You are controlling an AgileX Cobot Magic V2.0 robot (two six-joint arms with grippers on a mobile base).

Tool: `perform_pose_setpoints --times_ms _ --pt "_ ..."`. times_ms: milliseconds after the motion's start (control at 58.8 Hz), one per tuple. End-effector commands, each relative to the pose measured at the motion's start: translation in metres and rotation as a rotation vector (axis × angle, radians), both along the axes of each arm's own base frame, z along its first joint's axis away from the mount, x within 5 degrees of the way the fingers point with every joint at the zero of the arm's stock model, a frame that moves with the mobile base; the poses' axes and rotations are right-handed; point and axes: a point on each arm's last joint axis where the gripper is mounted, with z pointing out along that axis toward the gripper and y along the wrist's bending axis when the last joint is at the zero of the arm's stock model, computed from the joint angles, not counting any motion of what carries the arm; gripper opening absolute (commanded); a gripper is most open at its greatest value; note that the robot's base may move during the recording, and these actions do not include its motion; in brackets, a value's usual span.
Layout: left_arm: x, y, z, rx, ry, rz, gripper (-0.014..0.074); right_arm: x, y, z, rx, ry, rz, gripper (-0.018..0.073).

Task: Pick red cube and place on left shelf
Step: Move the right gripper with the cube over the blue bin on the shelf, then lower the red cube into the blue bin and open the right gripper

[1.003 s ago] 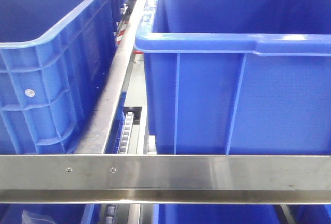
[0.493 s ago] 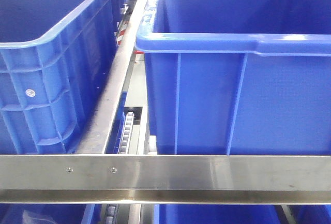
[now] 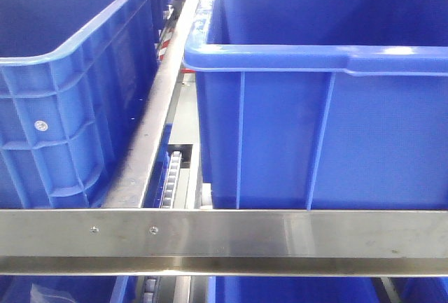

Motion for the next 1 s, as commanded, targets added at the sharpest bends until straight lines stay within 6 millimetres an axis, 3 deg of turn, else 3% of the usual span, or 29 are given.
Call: perform_pose_setpoints --times_ms 0,85,238,323,459,578,680,816,986 --pt "0.0 0.0 0.001 -0.013 -0.083 -0.005 0.0102 0.027 0.005 0.024 0.011 -0.109 -0.01 0.0091" --pt "0.0 0.0 0.001 -0.013 -0.083 -0.005 0.0102 0.052 0.012 0.026 0.004 -0.08 -0.008 0.0205" --pt "0.0 0.0 0.001 -0.013 -0.083 -0.005 0.0102 0.091 0.022 0.027 -0.004 -0.049 -0.006 0.056" --pt "0.0 0.0 0.001 -0.013 -0.083 -0.005 0.0102 0.101 0.024 0.025 -0.008 -0.032 -0.005 0.0603" --pt "0.0 0.0 0.001 -0.013 -0.083 -0.005 0.0102 0.105 0.025 0.02 -0.014 -0.006 -0.004 0.0571" --pt "0.0 0.0 0.001 -0.013 -0.083 -0.005 0.0102 0.101 0.025 0.021 -0.018 0.01 -0.002 0.0477" --pt "0.0 0.0 0.001 -0.013 -0.083 -0.005 0.0102 0.092 0.023 0.028 -0.016 0.001 0.0 0.0335" --pt "0.0 0.0 0.001 -0.013 -0.083 -0.005 0.0102 0.067 0.016 0.038 -0.003 -0.048 -0.001 0.005" --pt "0.0 0.0 0.001 -0.007 -0.083 -0.005 0.0102 0.025 0.005 0.041 0.016 -0.128 -0.004 0.0057"
